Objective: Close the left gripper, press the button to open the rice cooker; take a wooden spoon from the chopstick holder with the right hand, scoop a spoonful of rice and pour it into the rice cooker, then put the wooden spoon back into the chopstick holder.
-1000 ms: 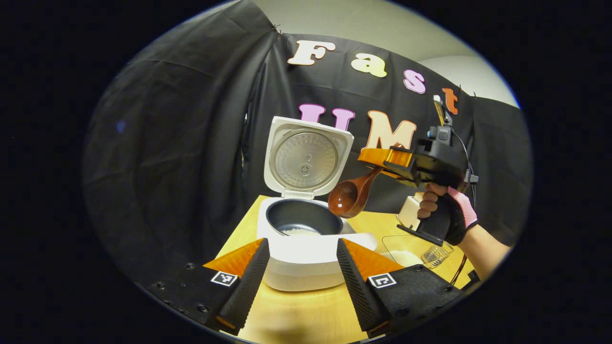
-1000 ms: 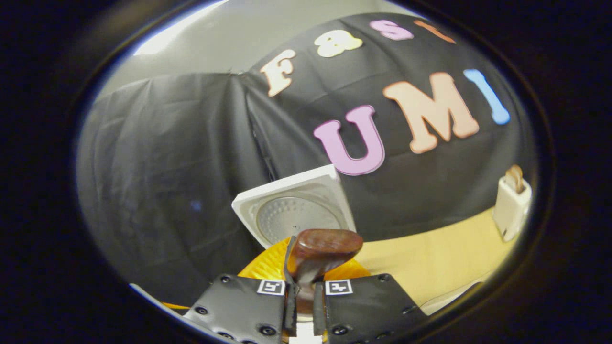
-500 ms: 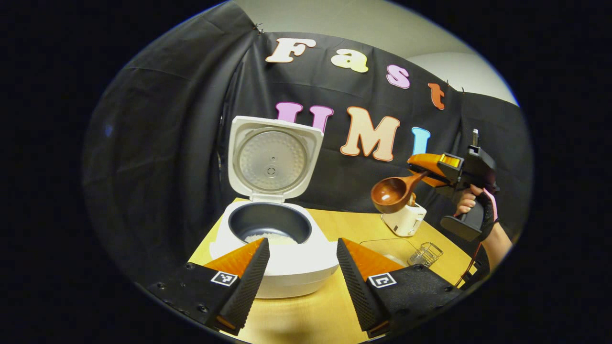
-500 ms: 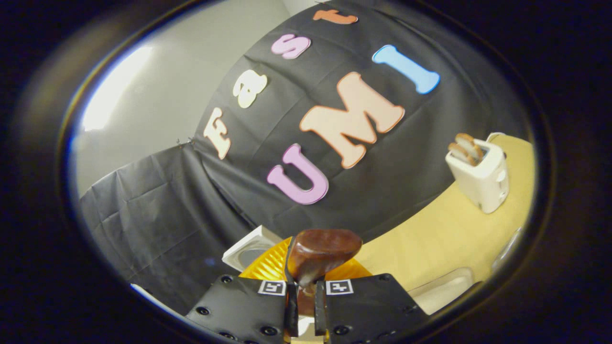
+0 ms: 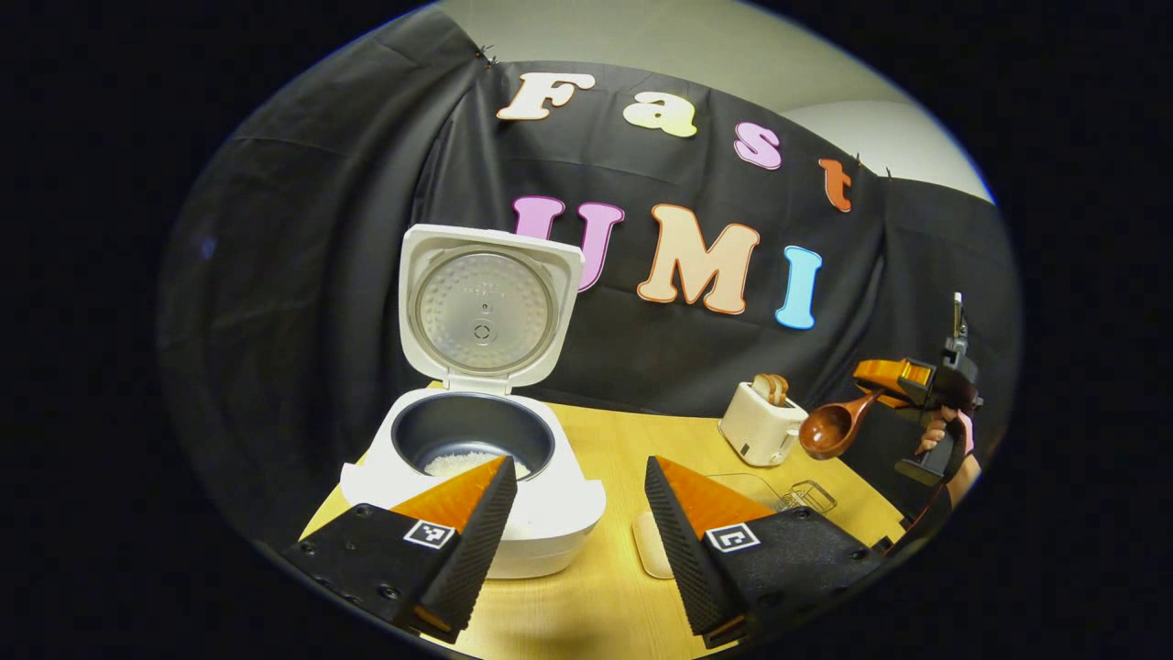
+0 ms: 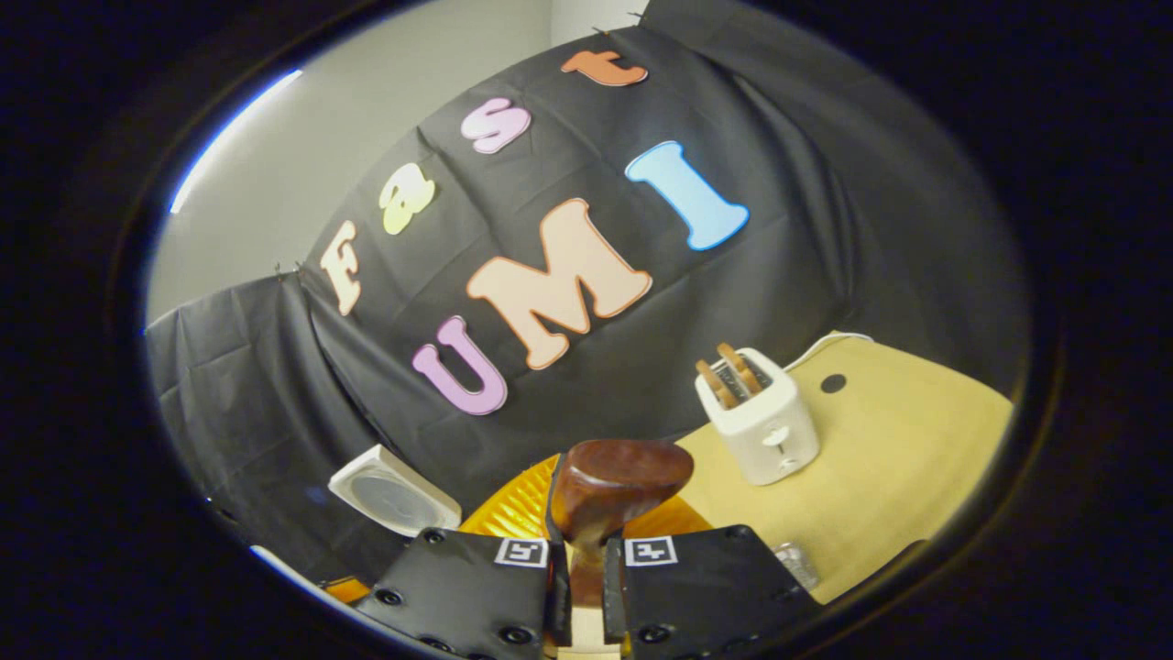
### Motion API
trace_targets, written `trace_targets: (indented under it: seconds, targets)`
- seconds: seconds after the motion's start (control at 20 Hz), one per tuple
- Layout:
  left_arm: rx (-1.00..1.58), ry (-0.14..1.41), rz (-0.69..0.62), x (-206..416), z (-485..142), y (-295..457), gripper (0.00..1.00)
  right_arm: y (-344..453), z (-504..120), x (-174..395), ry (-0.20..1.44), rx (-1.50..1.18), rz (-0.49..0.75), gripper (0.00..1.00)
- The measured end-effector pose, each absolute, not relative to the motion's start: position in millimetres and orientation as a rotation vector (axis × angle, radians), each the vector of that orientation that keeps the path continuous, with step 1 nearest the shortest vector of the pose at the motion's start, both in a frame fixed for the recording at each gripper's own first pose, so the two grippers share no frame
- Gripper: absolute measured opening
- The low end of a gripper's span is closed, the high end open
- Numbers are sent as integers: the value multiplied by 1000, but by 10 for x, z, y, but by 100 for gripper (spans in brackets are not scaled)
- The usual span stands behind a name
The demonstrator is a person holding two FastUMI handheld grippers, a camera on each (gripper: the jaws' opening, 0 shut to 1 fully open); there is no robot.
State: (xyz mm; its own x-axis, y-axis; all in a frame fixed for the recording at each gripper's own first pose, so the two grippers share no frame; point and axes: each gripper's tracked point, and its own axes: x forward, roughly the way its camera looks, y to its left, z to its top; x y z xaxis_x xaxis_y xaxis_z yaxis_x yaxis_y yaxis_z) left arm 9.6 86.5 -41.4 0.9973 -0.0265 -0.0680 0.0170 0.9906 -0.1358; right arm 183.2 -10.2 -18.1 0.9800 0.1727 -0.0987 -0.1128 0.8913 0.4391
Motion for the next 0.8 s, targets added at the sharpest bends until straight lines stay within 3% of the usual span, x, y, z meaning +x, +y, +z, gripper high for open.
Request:
trace_targets:
  seconds: [0.3, 0.8]
  targets:
    - [-115, 70, 44, 48, -388, 768, 84, -657, -614, 1869, 205, 259, 77, 17]
    - [-89, 79, 136, -63, -407, 768, 83, -481, -1281, 1979, 284, -45, 118, 17]
